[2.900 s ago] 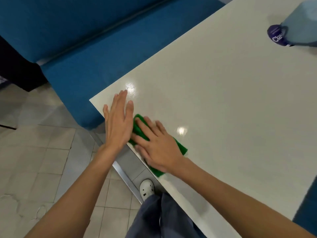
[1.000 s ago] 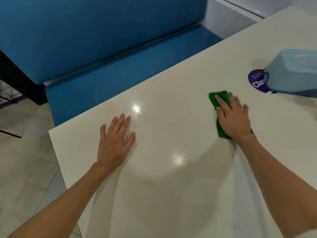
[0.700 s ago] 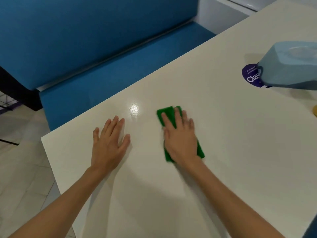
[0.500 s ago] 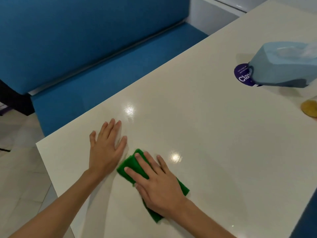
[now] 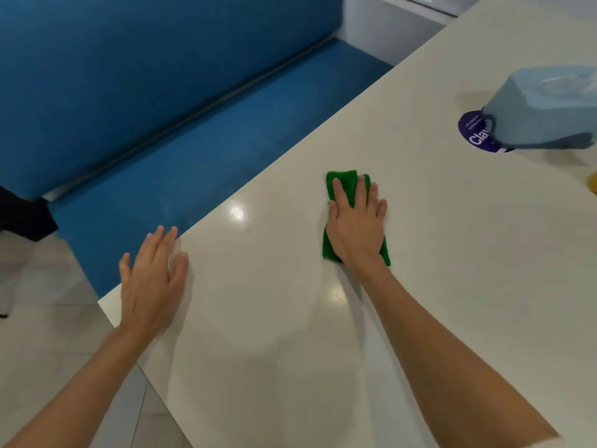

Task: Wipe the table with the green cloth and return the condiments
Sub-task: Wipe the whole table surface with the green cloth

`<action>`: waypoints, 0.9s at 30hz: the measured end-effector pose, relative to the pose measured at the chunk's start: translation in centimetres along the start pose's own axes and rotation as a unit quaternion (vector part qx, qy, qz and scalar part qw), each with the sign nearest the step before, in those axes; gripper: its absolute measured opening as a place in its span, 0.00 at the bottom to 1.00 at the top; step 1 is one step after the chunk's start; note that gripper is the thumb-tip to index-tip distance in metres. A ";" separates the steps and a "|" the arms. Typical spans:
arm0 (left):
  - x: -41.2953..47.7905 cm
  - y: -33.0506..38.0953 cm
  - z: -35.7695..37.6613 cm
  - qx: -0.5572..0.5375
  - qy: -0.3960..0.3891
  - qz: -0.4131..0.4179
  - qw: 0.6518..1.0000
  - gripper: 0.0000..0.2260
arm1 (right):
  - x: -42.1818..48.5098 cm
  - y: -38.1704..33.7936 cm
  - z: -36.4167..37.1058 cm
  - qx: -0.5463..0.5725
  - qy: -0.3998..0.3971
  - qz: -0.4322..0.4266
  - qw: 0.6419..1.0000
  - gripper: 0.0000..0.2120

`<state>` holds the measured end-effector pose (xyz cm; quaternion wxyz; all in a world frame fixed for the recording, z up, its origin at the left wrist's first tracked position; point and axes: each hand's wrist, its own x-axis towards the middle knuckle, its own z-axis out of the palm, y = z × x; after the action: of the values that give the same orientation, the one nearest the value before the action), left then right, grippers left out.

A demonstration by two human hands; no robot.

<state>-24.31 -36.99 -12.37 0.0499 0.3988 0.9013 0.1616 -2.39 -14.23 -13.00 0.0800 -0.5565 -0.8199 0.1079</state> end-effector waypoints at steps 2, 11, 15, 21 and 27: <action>-0.1 -0.5 -0.2 0.002 -0.026 -0.014 1.000 0.22 | -3.2 -3.6 1.1 0.007 -0.007 -0.074 0.997 0.23; 2.6 -2.5 -2.6 -0.087 -0.149 -0.074 0.982 0.19 | -13.3 -9.1 2.7 -0.008 -0.115 -0.479 0.870 0.22; 3.0 -3.2 -2.7 -0.107 -0.170 -0.073 0.977 0.21 | -3.7 -7.0 2.3 -0.016 -0.059 -0.372 0.926 0.21; 3.4 -3.6 -2.8 -0.154 -0.189 -0.074 0.967 0.22 | 2.6 -8.2 1.9 -0.018 0.005 -0.016 1.000 0.23; 3.9 -2.5 -3.2 -0.233 -0.122 -0.004 0.965 0.18 | -5.1 -15.4 4.4 0.021 -0.003 -0.092 0.996 0.23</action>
<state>-29.43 -36.55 -10.04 0.2518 0.3894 0.8274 0.3167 -15.37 -24.86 -13.16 0.0984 -0.4768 -0.8654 0.1190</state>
